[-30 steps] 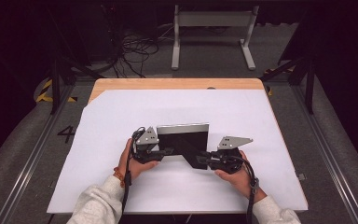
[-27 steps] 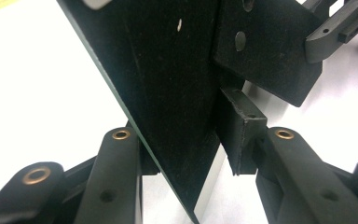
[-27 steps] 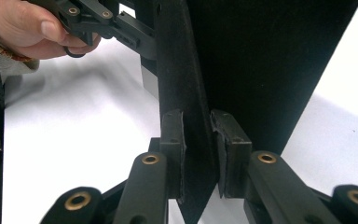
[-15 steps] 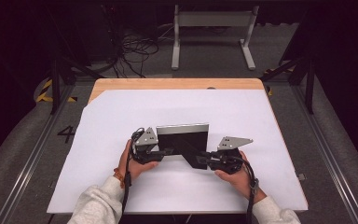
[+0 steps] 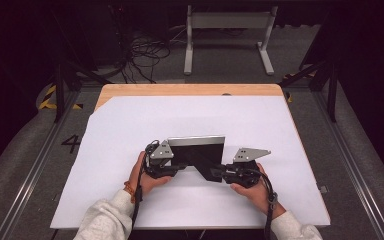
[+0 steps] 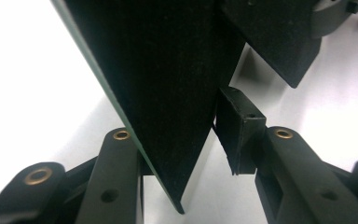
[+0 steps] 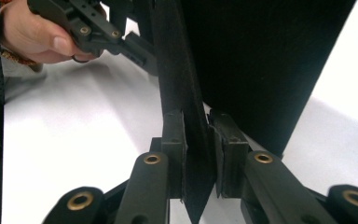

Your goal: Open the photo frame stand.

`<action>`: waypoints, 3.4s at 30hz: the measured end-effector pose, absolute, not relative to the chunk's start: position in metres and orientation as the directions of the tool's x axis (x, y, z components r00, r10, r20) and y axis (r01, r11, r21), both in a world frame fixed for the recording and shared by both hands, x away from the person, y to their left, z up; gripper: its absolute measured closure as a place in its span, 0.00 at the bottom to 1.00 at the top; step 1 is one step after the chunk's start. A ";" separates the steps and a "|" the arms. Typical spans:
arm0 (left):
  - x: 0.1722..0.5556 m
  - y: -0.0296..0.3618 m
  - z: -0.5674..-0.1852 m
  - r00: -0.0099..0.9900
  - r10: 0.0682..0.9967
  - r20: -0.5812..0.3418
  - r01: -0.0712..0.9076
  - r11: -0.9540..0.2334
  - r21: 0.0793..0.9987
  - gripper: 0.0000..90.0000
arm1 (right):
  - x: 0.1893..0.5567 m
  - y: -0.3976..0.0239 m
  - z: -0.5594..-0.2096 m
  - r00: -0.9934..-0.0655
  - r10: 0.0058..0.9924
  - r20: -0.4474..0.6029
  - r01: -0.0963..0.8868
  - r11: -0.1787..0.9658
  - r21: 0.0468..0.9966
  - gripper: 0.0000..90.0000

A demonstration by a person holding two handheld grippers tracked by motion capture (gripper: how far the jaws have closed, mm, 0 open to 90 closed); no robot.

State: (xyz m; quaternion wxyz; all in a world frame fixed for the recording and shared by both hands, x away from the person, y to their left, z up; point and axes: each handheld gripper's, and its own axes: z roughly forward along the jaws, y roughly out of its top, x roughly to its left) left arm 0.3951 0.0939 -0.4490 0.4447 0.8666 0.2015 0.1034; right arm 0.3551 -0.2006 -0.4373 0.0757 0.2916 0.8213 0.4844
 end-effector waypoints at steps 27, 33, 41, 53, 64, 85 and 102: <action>0.397 0.091 -0.452 0.839 0.529 0.126 0.203 -0.520 0.830 0.69 | 0.352 -0.192 -0.438 -0.818 0.561 0.128 0.379 0.358 0.853 0.90; 0.398 0.092 -0.453 0.840 0.528 0.130 0.199 -0.520 0.831 0.69 | 0.351 -0.190 -0.438 -0.814 0.570 0.116 0.378 0.367 0.850 0.90; 0.397 0.095 -0.452 0.844 0.525 0.104 0.215 -0.510 0.833 0.69 | 0.351 -0.189 -0.440 -0.814 0.568 0.120 0.385 0.374 0.844 0.90; 0.395 0.111 -0.445 0.848 0.524 0.080 0.223 -0.490 0.842 0.69 | 0.349 -0.188 -0.439 -0.816 0.567 0.114 0.384 0.383 0.840 0.90; 0.391 0.118 -0.438 0.850 0.519 0.093 0.206 -0.488 0.848 0.70 | 0.347 -0.188 -0.441 -0.817 0.565 0.113 0.386 0.391 0.836 0.91; 0.390 0.115 -0.439 0.854 0.512 0.095 0.205 -0.498 0.843 0.77 | 0.341 -0.187 -0.442 -0.825 0.548 0.140 0.400 0.390 0.829 0.95; 0.388 0.114 -0.439 0.863 0.498 0.089 0.204 -0.504 0.839 0.77 | 0.336 -0.190 -0.446 -0.821 0.557 0.122 0.402 0.413 0.818 0.95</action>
